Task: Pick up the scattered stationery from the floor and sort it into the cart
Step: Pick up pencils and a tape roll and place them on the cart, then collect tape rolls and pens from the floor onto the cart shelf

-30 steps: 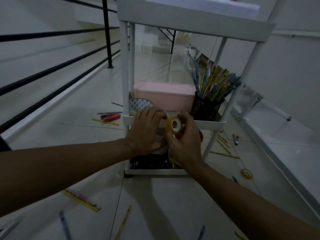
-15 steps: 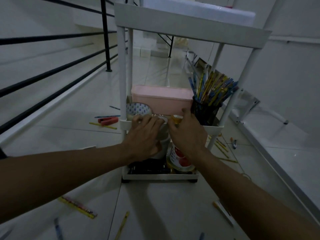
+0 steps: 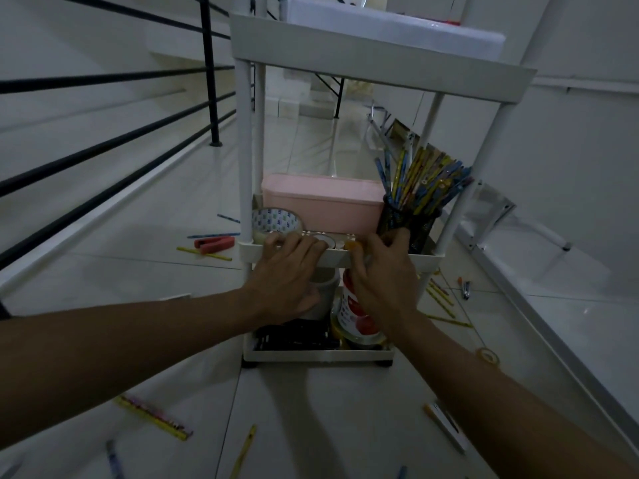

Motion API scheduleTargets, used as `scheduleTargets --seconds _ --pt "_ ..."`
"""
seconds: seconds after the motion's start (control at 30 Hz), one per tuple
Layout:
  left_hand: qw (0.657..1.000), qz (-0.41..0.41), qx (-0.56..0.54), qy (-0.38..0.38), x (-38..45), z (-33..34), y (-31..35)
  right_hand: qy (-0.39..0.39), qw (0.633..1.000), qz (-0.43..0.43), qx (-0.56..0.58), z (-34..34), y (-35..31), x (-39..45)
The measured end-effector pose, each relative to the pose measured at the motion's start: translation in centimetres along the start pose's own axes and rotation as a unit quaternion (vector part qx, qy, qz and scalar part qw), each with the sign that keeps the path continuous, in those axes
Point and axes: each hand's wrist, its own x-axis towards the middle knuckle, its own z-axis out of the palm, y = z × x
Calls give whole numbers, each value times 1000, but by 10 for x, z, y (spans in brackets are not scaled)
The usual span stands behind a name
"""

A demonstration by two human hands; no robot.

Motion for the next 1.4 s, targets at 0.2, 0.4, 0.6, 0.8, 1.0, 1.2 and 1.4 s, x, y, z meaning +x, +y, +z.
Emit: scheduleTargets --seconds 0.2,0.4,0.6,0.8,1.0,1.2,1.4 --pt "1000 4 9 -1 1 1 -1 -23 1000 9 -15 -1 -5 6" --pt "1000 6 13 -5 1 3 -1 -69 988 18 -139 17 4 14" --pt "1000 9 3 -4 0 5 -3 -11 996 27 -81 7 -1 3" --pt "999 38 -9 10 -8 5 -1 22 997 -77 -3 6 4 -22" --pt "998 -5 20 -52 -32 -10 20 -127 973 -191 11 18 32 -53" --pt "955 141 47 -256 -42 -42 32 -446 805 -391 11 27 31 -60" --pt "852 -11 -87 -517 -62 -8 3 -502 781 -372 11 56 -8 -80"
